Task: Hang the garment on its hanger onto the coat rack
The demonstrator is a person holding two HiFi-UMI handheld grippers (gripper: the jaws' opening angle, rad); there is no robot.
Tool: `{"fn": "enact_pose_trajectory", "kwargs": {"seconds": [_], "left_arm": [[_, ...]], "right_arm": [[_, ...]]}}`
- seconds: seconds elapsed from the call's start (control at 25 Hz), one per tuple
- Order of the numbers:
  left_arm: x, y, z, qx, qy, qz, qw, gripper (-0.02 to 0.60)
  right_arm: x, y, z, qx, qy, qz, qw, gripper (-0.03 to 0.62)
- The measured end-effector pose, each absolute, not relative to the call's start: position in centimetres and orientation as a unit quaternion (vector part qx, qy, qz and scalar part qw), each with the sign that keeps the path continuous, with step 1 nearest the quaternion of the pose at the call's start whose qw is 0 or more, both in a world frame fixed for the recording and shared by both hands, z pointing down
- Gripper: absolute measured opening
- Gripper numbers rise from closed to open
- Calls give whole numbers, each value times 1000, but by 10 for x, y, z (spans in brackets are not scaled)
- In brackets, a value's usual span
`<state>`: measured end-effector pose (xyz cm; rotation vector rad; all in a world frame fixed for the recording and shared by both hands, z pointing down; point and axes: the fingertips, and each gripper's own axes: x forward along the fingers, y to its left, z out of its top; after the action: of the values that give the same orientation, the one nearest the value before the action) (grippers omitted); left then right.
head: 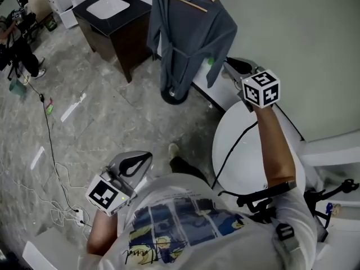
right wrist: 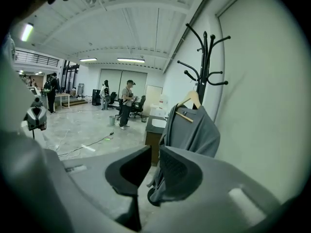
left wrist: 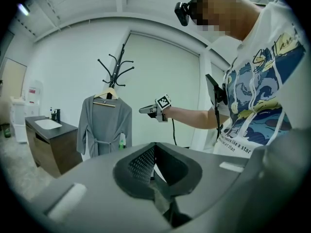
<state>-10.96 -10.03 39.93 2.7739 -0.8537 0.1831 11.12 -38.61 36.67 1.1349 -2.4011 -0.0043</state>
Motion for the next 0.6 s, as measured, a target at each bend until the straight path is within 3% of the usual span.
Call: {"fn": "enact_pose_trajectory", "kwargs": {"seconds": [0.36,0.6], "left_arm": [[-113,-66,396,951,-284,53,109,2],[-114,-53,395,953,-281,48,107,2]], "right_arm": [[73,-264,391,400,-890,12,220,3],[47,-212,395,391,-899,16,199,3]]}}
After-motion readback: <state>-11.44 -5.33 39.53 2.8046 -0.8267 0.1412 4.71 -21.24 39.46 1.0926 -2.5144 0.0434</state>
